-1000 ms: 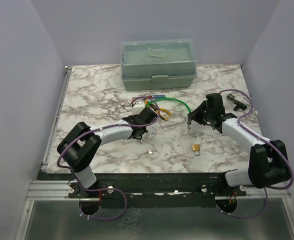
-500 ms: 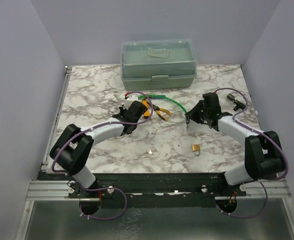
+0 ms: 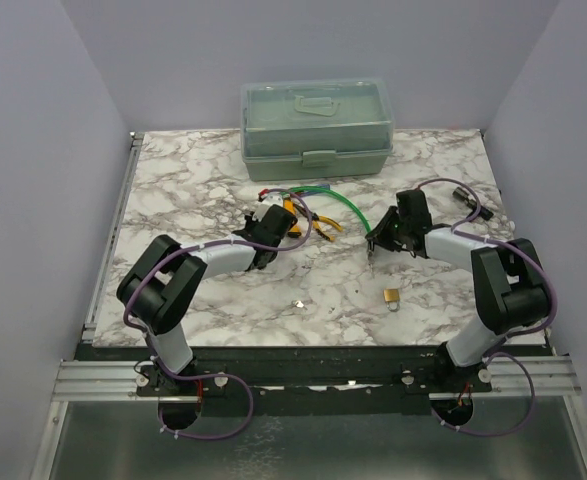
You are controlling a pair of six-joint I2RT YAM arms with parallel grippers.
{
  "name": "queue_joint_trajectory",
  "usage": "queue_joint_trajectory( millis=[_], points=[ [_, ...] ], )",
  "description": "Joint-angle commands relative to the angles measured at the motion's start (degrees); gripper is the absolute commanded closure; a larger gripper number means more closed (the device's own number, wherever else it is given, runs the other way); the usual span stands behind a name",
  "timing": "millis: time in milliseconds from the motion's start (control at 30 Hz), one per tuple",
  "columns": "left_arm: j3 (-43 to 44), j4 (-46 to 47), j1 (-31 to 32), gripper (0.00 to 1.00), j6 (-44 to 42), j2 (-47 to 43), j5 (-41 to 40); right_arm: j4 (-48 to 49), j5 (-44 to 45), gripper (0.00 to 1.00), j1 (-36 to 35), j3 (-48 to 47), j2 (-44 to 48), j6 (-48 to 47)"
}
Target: Unlock with the key
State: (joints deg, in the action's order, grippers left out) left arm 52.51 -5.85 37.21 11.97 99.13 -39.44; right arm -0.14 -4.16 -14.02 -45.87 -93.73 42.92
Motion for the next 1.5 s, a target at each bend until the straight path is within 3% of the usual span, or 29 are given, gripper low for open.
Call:
queue_joint_trajectory(
  millis=[0, 133, 333, 500, 633, 833, 1033, 1300, 1467],
  points=[
    [0.11, 0.78, -0.3, 0.82, -0.86, 1.11, 0.32, 0.27, -0.76, 0.72, 0.32, -1.58, -0.57, -1.61],
    [-0.62, 0.57, -0.31, 0.61, -0.27, 0.45, 0.33, -1.76, -0.22, 0.63, 0.31, -2.12, 0.51, -2.32],
    [-0.68, 0.25, -0.3, 0.43, -1.11, -2.16, 0.19, -5.03, 0.93, 0.46, 0.31, -3.98, 3.29, -3.47],
    [0.38, -2.23, -0.23, 0.18, -0.66, -8.07, 1.22, -8.95, 1.6, 0.21, 0.31, -7.29, 7.59, -4.69],
    [2.11, -5.81, -0.21, 0.01, 1.33, -14.96, 2.49, -12.29, 1.39, 0.08, 0.29, -11.06, 11.85, -6.66],
    [5.85, -11.3, -0.13, 0.01, 5.23, -26.31, 4.94, -15.65, -0.12, 0.0, 0.27, -16.0, 19.23, -9.1],
    [6.44, -11.74, -0.12, 0.01, 1.04, -38.7, 9.99, -11.9, -1.64, 0.0, 0.25, -15.73, 29.32, -10.97],
    [-0.4, -7.4, -0.2, 0.01, -10.55, -49.96, 11.45, -4.27, -3.14, 0.0, 0.23, -4.6, 44.14, -10.78],
    [-11.43, 1.48, -0.26, 0.01, -10.38, -57.63, 14.17, -0.62, -5.62, 0.0, 0.22, 6.38, 52.7, -8.57]
  ],
)
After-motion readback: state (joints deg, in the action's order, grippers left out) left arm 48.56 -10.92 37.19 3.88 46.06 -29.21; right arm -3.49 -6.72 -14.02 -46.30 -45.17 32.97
